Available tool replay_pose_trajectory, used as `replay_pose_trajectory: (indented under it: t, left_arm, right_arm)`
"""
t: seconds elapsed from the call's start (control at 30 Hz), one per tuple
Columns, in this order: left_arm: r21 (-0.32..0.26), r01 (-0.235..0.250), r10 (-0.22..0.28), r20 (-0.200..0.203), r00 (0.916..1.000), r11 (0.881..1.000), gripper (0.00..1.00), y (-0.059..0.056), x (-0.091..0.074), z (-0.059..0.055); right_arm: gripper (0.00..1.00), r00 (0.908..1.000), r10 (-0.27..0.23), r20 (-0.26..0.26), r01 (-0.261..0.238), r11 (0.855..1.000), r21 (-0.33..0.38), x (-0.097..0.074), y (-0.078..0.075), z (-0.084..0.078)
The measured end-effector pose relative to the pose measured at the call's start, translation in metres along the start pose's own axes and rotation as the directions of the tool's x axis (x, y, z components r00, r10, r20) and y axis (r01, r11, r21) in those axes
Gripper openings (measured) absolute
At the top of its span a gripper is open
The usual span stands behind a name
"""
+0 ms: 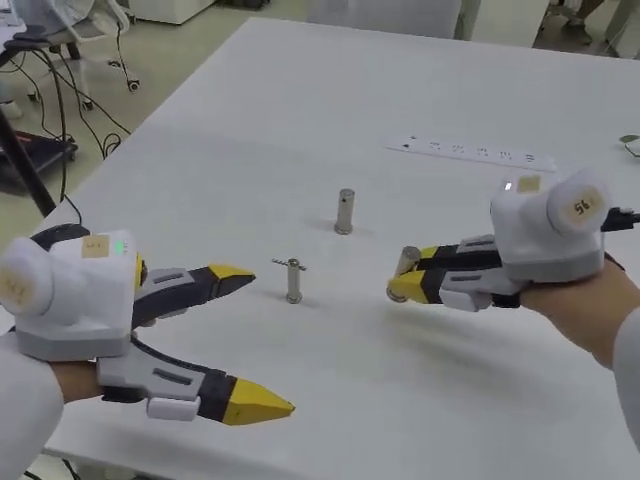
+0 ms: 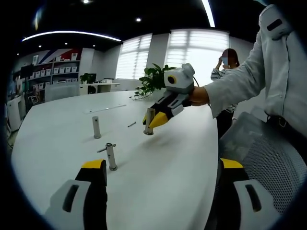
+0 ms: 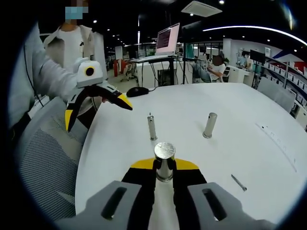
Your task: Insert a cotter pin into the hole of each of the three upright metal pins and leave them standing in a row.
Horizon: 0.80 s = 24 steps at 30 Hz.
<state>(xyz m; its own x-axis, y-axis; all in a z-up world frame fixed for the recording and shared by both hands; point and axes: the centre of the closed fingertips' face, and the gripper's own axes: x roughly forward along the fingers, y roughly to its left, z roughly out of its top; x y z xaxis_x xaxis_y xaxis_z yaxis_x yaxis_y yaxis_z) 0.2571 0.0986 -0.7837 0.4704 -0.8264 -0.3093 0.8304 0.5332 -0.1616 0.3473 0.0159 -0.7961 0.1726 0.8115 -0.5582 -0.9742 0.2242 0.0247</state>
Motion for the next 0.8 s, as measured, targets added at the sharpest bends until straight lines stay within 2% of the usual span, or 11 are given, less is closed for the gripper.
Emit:
replay_pose_trajectory:
  t: [0.3,0.8]
  left_arm:
    - [0.002,0.001,-0.001,-0.004,1.0000,1.000,0.96,-0.002,-0.004,-0.002]
    - [0.005,-0.008,0.008,-0.005,1.0000,1.000,0.96,0.005,-0.008,-0.002]
  right_arm:
    - [0.13,0.9997,0.021,-0.013,-0.021,1.000,0.005,0.001,0.018,-0.013]
    - [0.13,0.9978,0.055,-0.038,-0.055,0.999,0.001,0.009,0.037,-0.033]
